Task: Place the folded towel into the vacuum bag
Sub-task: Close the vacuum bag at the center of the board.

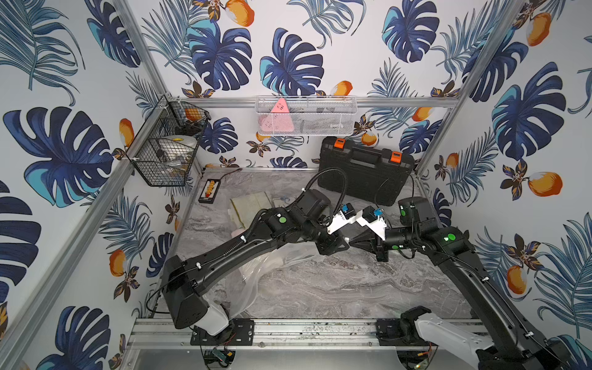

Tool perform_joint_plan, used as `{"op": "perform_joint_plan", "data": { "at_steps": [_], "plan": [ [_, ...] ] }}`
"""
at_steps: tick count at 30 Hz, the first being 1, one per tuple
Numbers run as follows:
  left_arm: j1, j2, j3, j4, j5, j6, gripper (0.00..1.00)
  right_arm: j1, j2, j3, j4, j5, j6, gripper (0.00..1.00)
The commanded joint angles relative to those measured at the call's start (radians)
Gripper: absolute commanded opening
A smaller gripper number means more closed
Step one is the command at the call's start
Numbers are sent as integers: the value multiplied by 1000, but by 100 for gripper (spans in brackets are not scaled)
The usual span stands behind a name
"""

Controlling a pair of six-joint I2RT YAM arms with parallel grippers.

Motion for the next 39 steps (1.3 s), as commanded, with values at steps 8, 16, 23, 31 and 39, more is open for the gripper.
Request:
{"op": "perform_joint_plan", "data": {
  "at_steps": [8, 16, 23, 31, 39],
  "plan": [
    [11, 6, 44, 14, 3, 89, 40, 3, 14, 10, -6, -24, -7, 0],
    [11, -8, 45, 36, 60, 87, 42, 4, 11, 12, -4, -32, 1, 0],
    [11, -22, 52, 37, 43, 79, 49, 3, 5, 3, 0, -33, 6, 0],
    [40, -44, 40, 40, 44, 73, 54, 3, 5, -4, 18, -43, 20, 0],
    [48, -34, 33, 72, 131, 64, 51, 2, 2, -8, 45, -60, 43, 0]
  ]
}}
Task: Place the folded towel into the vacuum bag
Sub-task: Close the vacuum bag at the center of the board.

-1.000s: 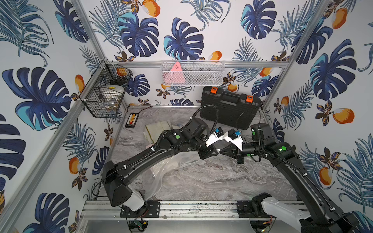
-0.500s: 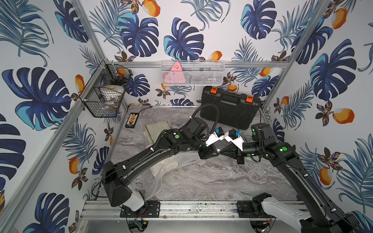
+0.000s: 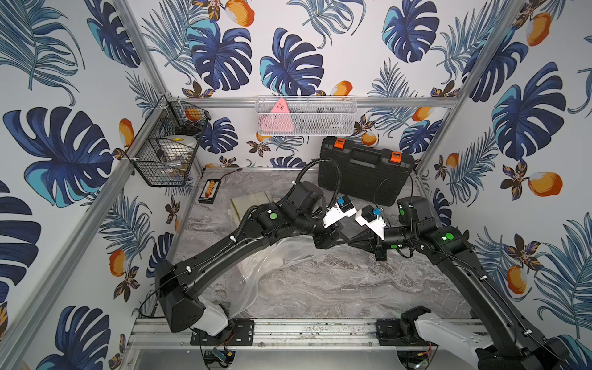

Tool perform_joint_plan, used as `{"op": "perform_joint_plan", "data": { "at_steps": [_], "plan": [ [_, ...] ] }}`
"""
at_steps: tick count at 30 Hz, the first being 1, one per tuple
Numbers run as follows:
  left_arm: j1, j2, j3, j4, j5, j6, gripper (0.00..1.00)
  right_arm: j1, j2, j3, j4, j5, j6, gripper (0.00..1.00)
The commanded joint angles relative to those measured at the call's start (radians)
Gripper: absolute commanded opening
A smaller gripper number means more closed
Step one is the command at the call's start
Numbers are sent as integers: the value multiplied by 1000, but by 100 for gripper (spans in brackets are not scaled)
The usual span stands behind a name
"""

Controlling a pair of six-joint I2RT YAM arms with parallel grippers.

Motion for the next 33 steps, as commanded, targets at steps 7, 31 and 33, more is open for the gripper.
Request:
{"op": "perform_joint_plan", "data": {
  "at_steps": [7, 31, 33],
  "plan": [
    [1, 19, -7, 22, 79, 34, 42, 3, -7, -1, 20, -32, 23, 0],
    [1, -3, -115, -103, -8, 124, 0, -1, -75, -73, 53, 30, 135, 0],
    [0, -5, -123, -113, -27, 121, 0, -1, -84, -86, 51, 31, 142, 0]
  ]
}}
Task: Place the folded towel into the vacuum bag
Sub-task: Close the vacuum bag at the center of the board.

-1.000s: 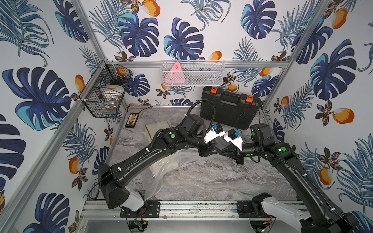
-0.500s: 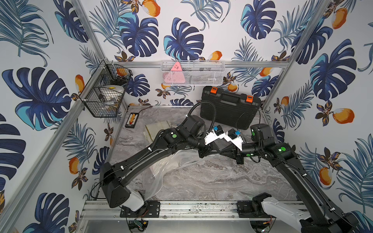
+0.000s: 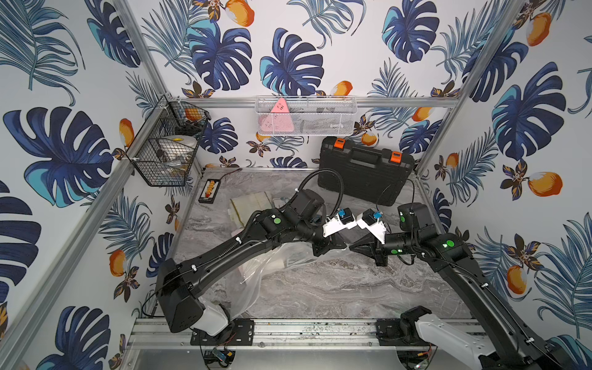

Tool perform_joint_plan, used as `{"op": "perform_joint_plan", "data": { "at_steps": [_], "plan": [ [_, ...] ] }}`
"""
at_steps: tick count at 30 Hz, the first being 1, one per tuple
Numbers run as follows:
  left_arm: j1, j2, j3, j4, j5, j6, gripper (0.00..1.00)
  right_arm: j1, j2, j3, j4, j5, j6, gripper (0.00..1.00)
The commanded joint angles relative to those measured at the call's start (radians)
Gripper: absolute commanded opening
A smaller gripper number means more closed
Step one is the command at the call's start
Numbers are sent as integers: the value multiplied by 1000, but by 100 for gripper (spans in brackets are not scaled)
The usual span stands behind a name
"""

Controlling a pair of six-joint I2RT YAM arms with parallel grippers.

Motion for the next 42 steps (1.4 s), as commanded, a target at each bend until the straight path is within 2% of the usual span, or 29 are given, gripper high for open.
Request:
{"op": "perform_joint_plan", "data": {
  "at_steps": [1, 5, 10, 13, 16, 24, 27, 33, 37, 42],
  "plan": [
    [3, -5, -17, -140, -101, 17, 0, -1, -20, -8, 33, -18, 31, 0],
    [3, -23, -35, -142, -126, 16, 0, -1, -31, -16, 9, 10, 27, 0],
    [-2, -13, -36, -80, -61, -57, 0, 10, 1, -31, 30, -98, 63, 1],
    [-15, -20, -52, -35, -51, -89, 0, 58, -8, -68, 93, -58, 115, 10],
    [-17, -28, -55, -31, -52, -97, 0, 97, -13, -90, 159, -26, 157, 11],
    [-17, -54, -65, -18, -55, -122, 0, 157, 45, -90, 229, 55, 205, 10],
    [-17, -66, -69, -27, -68, -119, 0, 158, 46, -88, 213, 95, 199, 0],
    [-15, -86, -77, -57, -99, -108, 0, 157, 5, -91, 150, 147, 175, 0],
    [-3, -96, -78, -99, -129, -80, 0, 124, -46, -78, 127, 158, 173, 0],
    [17, -98, -54, -173, -171, -42, 0, -28, -89, -40, 103, 93, 172, 0]
  ]
}}
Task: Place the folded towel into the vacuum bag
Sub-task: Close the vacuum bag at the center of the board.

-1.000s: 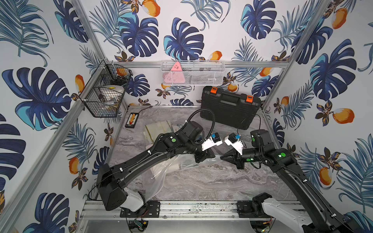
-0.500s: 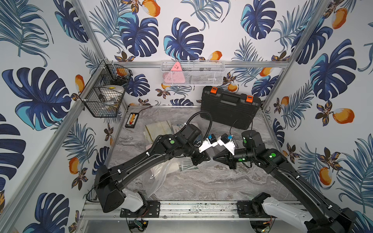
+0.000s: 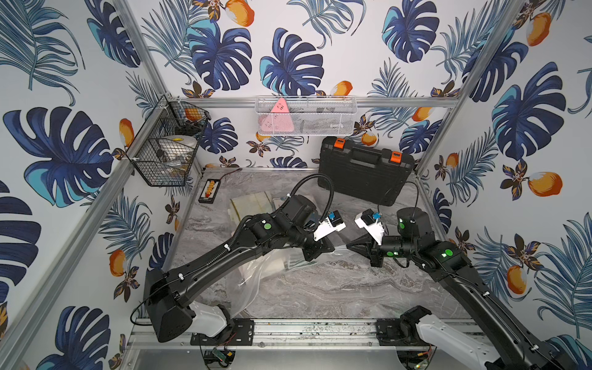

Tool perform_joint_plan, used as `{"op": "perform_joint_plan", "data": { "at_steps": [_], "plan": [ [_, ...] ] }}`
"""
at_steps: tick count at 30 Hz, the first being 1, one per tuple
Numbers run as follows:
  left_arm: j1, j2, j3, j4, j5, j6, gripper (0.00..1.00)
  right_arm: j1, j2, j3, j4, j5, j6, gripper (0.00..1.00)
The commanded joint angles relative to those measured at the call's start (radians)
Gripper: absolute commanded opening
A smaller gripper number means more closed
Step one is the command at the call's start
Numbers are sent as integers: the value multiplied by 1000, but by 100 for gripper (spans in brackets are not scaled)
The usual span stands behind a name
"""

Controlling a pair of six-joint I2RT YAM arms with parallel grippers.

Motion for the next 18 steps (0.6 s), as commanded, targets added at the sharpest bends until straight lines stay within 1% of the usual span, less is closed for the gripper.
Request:
{"op": "perform_joint_plan", "data": {
  "at_steps": [1, 2, 3, 5, 6, 8, 9, 11, 12, 14, 18],
  "plan": [
    [7, -2, 21, -108, -66, 54, 0, -91, -21, 31, -40, -42, -12, 0],
    [7, 7, 39, -120, -70, 55, 0, -119, -16, 40, -35, -79, -20, 0],
    [10, 18, 61, -133, -69, 50, 0, -124, -5, 51, -36, -100, -29, 0],
    [7, 39, 102, -132, -46, 29, 0, -111, 41, 82, -49, -171, -40, 0],
    [9, 45, 113, -121, -32, 16, 0, -97, 56, 89, -51, -175, -39, 0],
    [7, 45, 119, -79, -13, -23, 0, -57, 65, 83, -55, -132, -51, 0],
    [7, 43, 118, -67, 0, -34, 0, -49, 61, 73, -55, -120, -57, 3],
    [8, 35, 109, -37, 17, -64, 0, -44, 53, 51, -52, -130, -58, 21],
    [8, 30, 104, -29, 25, -70, 0, -41, 53, 43, -52, -139, -58, 26],
    [8, 21, 90, -10, 36, -84, 0, -29, 55, 28, -42, -140, -52, 31],
    [7, 21, 85, -12, 33, -86, 0, 28, 84, 17, -7, -92, -39, 33]
  ]
}}
